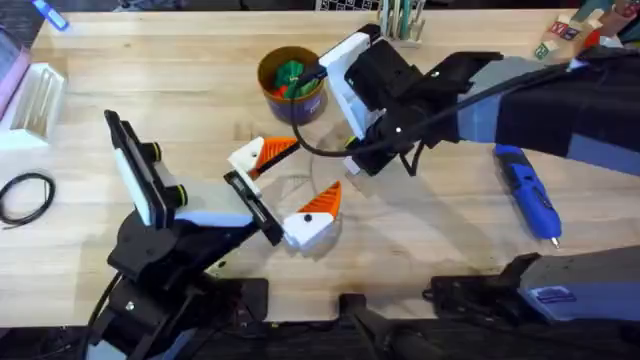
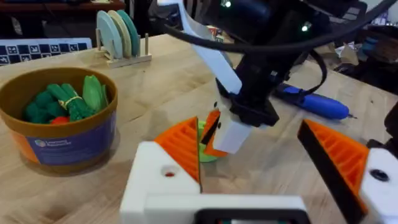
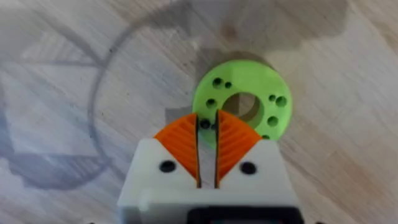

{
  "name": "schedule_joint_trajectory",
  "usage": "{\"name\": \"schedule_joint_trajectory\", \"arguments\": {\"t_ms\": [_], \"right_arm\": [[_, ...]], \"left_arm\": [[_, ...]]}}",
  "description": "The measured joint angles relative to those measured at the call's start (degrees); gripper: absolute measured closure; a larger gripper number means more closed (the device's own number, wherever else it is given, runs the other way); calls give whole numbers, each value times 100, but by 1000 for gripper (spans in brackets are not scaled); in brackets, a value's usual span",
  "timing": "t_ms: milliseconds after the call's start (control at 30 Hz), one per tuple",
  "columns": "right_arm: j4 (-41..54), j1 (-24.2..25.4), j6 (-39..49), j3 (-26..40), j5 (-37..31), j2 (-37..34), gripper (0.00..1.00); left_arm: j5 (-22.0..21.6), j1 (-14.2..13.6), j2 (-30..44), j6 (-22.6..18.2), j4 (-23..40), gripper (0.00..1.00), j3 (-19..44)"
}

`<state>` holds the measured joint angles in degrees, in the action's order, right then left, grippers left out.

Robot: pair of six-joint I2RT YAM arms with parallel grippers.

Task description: Pick up the gripper from the table and insert it into the empty holder that is missing its gripper. Then pick up a screw, insert it into the mounting hole, and use the screwdriver to tighten it. Finally, clean up the table by picking up the vegetable and placing it into the bucket.

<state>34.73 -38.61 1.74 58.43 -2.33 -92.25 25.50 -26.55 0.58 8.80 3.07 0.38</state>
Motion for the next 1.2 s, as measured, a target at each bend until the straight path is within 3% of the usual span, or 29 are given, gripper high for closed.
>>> {"name": "schedule_joint_trajectory", "arguments": {"t_ms": [100,533,900,1033,1200], "right_arm": [[-13,0,-2,7,-3,-1,986],[392,4,4,397,-260,44,994],[1946,2,109,1976,-178,573,994],[2288,-72,151,2738,345,573,994],[1936,-445,156,3373,994,590,994]], "left_arm": [[1,0,0,0,0,44,0],[1,0,0,0,0,46,0],[1,0,0,-192,0,44,0],[4,0,0,-236,2,44,0],[4,0,0,-256,1,44,0]]}}
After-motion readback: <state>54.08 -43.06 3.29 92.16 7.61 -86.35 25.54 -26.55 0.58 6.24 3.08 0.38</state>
